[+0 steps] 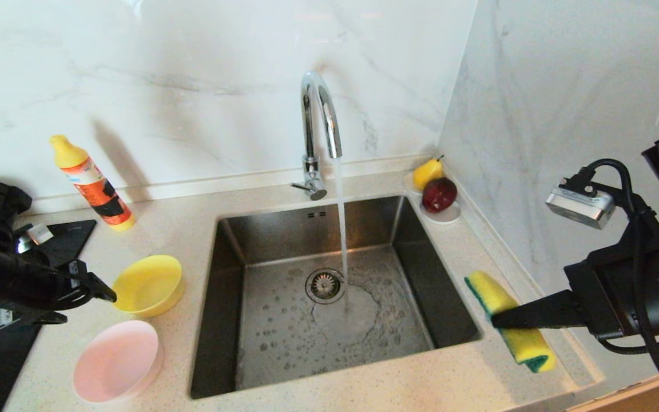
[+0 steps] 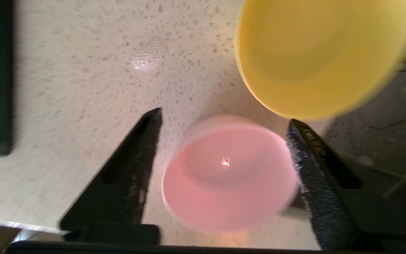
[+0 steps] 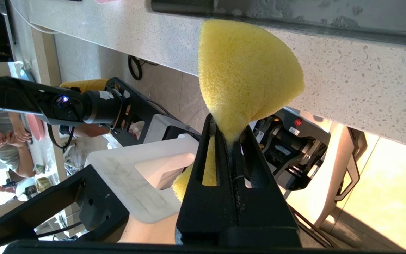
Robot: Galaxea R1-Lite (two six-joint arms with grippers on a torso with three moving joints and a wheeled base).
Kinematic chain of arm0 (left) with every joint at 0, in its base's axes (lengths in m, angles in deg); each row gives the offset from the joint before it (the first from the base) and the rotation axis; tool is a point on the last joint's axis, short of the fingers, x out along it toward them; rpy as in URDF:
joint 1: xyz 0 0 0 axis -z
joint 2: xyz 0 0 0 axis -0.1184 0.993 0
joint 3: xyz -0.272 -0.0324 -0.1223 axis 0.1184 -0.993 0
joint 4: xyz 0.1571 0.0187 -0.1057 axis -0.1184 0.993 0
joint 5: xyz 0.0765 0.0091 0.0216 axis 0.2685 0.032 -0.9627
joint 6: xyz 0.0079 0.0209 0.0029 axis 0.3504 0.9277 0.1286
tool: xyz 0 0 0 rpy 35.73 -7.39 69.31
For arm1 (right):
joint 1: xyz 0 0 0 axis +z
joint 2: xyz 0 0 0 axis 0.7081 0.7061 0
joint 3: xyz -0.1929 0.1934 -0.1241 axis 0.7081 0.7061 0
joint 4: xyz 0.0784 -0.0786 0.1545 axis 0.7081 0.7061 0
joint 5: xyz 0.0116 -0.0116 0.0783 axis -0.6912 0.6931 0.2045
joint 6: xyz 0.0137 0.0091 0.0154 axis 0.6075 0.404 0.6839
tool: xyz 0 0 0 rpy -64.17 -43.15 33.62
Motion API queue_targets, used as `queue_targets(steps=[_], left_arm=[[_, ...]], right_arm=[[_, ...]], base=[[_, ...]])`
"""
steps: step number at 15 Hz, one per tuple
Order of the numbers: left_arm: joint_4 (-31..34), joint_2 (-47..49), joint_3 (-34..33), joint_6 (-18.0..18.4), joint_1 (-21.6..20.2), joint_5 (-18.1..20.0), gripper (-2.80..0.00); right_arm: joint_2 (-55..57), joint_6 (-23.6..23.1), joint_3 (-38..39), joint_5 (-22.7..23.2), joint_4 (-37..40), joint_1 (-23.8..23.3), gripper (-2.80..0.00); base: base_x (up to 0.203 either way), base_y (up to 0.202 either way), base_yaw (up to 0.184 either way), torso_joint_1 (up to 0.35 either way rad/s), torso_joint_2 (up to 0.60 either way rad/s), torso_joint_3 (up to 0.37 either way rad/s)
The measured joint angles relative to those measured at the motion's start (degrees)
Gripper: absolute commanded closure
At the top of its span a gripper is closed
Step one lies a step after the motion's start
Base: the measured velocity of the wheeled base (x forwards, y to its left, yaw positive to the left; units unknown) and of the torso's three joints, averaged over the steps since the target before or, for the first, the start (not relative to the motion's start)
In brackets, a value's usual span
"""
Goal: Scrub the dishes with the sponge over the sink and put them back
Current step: Wash the bowl
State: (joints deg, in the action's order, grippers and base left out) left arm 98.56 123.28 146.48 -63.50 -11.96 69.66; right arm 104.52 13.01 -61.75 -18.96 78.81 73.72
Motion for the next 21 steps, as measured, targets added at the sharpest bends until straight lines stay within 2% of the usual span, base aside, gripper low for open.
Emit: queue_targets(steps=[8, 13, 21], left_arm=[[-3.7, 6.8, -1.3, -1.4, -0.1, -0.1, -2.80], [-4.5, 7.3, 0.8, -4.9, -0.1, 0.5, -2.80], [-9.3, 10.6, 1.0, -8.4, -0.1, 0.1, -2.80]], right_arm=[[-1.4, -0.2, 0.4, 0.0, 0.4, 0.0, 0.00], [-2.2, -0.2, 0.6, -0.1, 0.4, -0.1, 0.00], [-2.3, -0.3, 0.9, 0.0, 0.3, -0.1, 0.00]], base=[[0.000, 0.000, 0.000, 0.000, 0.00, 0.000], [0.000, 0.000, 0.000, 0.000, 0.00, 0.000], [0.000, 0.000, 0.000, 0.000, 0.00, 0.000]])
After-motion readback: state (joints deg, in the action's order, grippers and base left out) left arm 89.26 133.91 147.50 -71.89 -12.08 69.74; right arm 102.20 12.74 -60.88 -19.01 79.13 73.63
